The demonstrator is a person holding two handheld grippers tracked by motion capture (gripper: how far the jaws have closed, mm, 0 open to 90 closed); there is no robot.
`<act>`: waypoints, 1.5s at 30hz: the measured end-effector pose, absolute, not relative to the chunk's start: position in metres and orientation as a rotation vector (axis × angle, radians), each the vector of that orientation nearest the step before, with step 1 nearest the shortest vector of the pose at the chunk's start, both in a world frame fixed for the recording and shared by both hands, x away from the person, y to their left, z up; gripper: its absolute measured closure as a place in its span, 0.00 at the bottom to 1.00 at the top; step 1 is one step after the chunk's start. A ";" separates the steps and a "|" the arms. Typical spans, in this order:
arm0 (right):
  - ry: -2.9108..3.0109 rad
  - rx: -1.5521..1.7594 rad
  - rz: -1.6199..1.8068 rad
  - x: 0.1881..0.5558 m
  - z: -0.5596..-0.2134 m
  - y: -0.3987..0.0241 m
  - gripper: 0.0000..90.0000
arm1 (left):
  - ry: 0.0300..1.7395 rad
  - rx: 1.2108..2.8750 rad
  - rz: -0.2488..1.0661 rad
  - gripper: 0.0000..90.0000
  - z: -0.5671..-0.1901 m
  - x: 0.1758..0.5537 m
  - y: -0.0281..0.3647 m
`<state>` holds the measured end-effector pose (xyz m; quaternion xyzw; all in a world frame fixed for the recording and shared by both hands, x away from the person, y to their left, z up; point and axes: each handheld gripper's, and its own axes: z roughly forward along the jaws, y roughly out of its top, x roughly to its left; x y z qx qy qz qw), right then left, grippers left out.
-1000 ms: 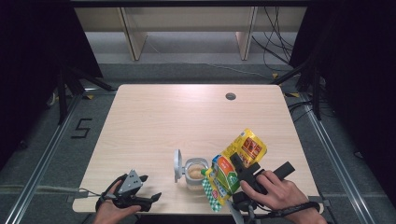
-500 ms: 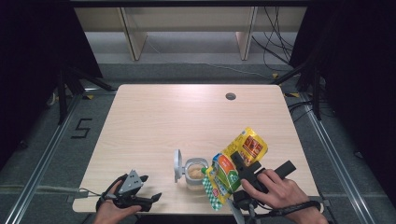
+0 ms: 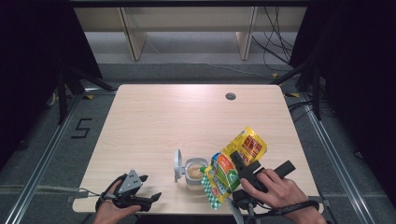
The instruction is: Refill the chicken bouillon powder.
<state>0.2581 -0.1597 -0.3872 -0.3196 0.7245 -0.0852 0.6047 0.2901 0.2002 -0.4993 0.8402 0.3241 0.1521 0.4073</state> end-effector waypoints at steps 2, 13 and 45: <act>1.677 -0.736 -0.191 0.258 -0.388 -0.160 0.73 | 0.819 2.119 0.389 0.22 -0.500 0.290 0.200; 1.687 -0.718 -0.176 0.256 -0.392 -0.163 0.74 | 0.847 2.103 0.374 0.22 -0.501 0.289 0.199; 1.687 -0.719 -0.163 0.256 -0.395 -0.166 0.74 | 0.831 2.117 0.388 0.22 -0.499 0.289 0.201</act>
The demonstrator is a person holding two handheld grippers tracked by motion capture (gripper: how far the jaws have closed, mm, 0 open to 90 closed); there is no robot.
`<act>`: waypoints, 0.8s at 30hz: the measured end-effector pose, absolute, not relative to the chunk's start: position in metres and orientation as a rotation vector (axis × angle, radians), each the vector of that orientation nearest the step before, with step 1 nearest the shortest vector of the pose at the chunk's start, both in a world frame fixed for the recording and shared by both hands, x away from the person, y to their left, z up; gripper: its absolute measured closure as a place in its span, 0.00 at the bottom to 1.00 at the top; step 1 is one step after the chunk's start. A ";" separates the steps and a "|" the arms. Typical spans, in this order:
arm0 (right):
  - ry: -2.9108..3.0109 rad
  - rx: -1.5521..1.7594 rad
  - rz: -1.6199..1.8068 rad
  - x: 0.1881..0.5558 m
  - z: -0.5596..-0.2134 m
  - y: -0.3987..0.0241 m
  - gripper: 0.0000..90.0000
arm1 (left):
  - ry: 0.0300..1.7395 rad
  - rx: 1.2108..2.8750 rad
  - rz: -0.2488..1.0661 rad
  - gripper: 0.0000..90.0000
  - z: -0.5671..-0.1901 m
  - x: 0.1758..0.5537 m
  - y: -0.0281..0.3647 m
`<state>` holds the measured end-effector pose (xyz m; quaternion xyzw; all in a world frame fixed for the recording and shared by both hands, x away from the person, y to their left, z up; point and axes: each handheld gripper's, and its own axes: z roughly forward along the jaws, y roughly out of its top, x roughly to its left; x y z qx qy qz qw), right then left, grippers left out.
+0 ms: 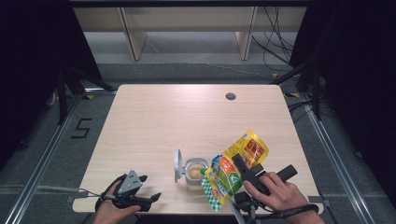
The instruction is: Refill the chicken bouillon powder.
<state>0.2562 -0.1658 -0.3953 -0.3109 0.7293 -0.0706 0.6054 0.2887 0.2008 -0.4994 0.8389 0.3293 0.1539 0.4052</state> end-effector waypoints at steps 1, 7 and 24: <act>1.687 -0.717 -0.164 0.256 -0.396 -0.166 0.74 | 0.845 2.106 0.379 0.22 -0.500 0.289 0.200; 1.691 -0.691 -0.140 0.256 -0.397 -0.167 0.74 | 0.847 2.112 0.376 0.22 -0.499 0.289 0.201; 1.784 -0.516 0.055 0.263 -0.417 -0.184 0.75 | 0.844 2.122 0.374 0.22 -0.499 0.289 0.201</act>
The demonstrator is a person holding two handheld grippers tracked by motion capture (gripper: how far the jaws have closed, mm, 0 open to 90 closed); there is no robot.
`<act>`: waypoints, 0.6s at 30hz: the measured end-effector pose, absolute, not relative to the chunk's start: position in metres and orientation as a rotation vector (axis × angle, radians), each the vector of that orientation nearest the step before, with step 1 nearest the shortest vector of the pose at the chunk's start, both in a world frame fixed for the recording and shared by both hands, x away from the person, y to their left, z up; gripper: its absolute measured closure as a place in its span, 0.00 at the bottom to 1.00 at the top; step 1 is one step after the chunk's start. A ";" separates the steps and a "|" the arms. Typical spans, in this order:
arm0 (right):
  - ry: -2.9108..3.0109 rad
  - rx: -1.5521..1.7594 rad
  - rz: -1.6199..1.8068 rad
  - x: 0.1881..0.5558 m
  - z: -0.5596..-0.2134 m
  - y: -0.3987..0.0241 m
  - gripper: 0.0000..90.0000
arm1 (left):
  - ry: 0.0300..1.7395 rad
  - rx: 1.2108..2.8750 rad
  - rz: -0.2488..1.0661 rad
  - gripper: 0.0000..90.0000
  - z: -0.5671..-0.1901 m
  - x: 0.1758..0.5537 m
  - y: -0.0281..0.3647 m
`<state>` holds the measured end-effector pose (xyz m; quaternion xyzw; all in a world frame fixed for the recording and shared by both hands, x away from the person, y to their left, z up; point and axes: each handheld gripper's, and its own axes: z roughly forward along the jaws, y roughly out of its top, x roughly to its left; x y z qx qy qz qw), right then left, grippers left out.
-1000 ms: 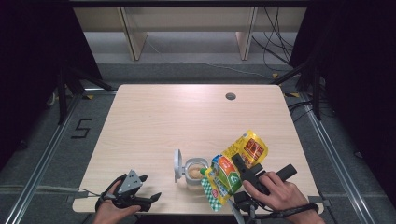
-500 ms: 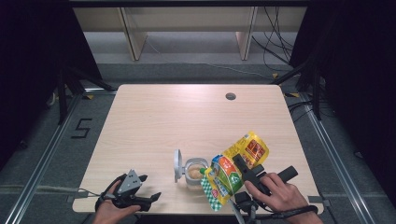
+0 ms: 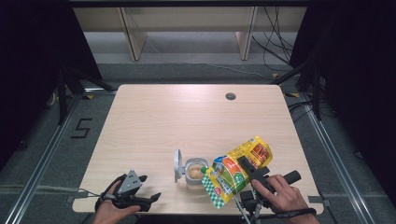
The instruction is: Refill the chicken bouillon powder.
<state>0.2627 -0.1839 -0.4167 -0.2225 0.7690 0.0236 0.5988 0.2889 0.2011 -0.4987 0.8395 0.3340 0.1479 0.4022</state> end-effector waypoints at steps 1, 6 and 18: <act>1.790 -0.494 0.083 0.263 -0.418 -0.185 0.75 | 0.853 2.104 0.383 0.22 -0.500 0.289 0.200; 1.836 -0.436 0.171 0.265 -0.424 -0.191 0.75 | 0.820 2.109 0.372 0.22 -0.499 0.289 0.200; 1.946 -0.228 0.471 0.277 -0.444 -0.208 0.77 | 0.837 2.105 0.355 0.22 -0.497 0.286 0.200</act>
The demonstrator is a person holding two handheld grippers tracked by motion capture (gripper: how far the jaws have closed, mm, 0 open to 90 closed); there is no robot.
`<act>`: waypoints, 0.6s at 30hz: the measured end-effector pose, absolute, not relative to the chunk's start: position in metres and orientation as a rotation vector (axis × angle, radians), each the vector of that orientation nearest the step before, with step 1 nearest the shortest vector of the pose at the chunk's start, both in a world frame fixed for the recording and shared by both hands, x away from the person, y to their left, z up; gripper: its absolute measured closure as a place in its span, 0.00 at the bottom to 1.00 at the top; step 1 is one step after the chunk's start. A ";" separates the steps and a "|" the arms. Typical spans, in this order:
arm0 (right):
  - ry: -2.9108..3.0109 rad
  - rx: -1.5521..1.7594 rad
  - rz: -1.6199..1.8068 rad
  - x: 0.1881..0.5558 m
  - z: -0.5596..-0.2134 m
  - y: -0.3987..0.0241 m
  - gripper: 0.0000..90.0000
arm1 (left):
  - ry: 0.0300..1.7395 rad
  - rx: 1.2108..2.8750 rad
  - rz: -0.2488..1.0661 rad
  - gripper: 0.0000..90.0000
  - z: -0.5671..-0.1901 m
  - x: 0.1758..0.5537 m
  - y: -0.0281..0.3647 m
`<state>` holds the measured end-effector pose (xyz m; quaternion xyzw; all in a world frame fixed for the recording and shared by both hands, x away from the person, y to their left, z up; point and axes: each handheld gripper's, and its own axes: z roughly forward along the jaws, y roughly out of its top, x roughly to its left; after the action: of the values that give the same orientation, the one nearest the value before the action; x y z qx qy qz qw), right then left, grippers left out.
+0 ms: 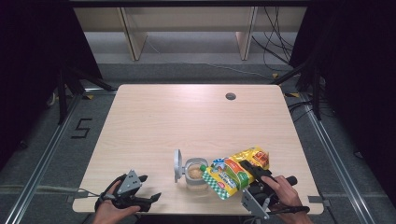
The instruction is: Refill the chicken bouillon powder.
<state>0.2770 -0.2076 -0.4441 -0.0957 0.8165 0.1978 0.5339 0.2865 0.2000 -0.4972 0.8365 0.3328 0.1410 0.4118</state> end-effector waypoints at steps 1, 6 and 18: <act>1.958 -0.215 0.508 0.278 -0.445 -0.209 0.78 | 0.837 2.105 0.366 0.22 -0.498 0.287 0.200; 2.001 -0.140 0.630 0.283 -0.449 -0.214 0.79 | 0.838 2.089 0.366 0.22 -0.498 0.286 0.199; 2.099 0.053 0.955 0.291 -0.460 -0.227 0.85 | 0.832 2.096 0.367 0.22 -0.497 0.284 0.200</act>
<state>0.2915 -0.2269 -0.4597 0.0210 0.8317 0.3786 0.4055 0.2843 0.2003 -0.4971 0.8345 0.3311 0.1462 0.4154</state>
